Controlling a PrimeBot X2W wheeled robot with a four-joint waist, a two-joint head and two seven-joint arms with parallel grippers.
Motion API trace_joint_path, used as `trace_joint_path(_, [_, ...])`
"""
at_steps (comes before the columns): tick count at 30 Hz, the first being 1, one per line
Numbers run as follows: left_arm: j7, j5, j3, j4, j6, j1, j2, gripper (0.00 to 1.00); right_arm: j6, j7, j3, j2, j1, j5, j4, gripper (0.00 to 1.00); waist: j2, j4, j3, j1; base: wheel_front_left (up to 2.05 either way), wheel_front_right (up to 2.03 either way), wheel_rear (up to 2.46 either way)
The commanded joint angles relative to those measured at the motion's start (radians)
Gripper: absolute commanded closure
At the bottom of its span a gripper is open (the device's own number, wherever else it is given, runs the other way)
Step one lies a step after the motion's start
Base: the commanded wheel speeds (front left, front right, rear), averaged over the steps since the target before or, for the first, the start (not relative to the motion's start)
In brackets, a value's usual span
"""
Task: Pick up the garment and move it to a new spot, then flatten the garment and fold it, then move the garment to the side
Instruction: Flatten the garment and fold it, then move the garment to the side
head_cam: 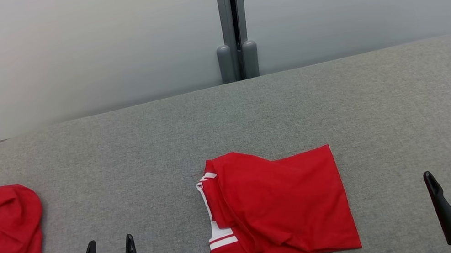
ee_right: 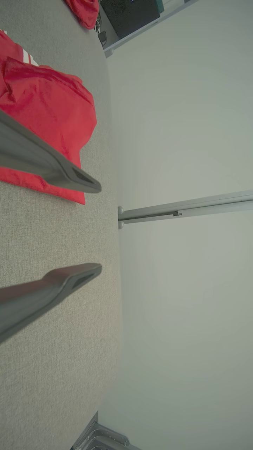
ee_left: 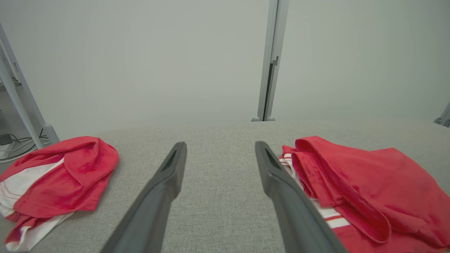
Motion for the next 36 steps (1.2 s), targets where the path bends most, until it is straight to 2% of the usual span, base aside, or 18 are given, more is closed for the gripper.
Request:
trace_joint_path(1, [0.003, -0.006, 0.001, 0.003, 0.002, -0.003, 0.007, 0.00, 0.003, 0.000, -0.002, -0.004, 0.003, -0.003, -0.002, 0.00, 0.0000, 0.000, 0.000, 0.0000, 0.00, 0.00, 0.00])
trace_joint_path(16, [-0.001, -0.017, -0.007, 0.010, 0.009, -0.015, 0.009, 0.00, 0.003, -0.005, 0.006, -0.005, -0.009, -0.001, 0.005, 0.00, 0.0000, 0.006, 0.008, 0.0000, 0.00, 0.00, 0.00])
trace_joint_path(22, [-0.004, -0.014, -0.012, -0.001, 0.009, -0.048, 0.000, 0.00, 0.003, -0.002, 0.006, -0.008, -0.026, 0.010, 0.030, 0.00, 0.0000, 0.032, 0.045, 0.0000, 0.00, 0.00, 0.00])
trace_joint_path(28, [-0.009, -0.002, -0.024, -0.025, -0.002, -0.123, -0.022, 0.00, 0.003, -0.013, 0.027, -0.016, -0.093, 0.031, 0.131, 0.00, 0.0000, 0.088, 0.124, 0.0000, 0.00, 0.00, 0.00])
trace_joint_path(36, [-0.011, 0.010, -0.038, -0.035, -0.026, -0.223, -0.049, 0.00, 0.003, -0.035, 0.109, -0.023, -0.246, 0.085, 0.378, 0.00, 0.0000, 0.166, 0.228, 0.0000, 0.00, 0.00, 0.00])
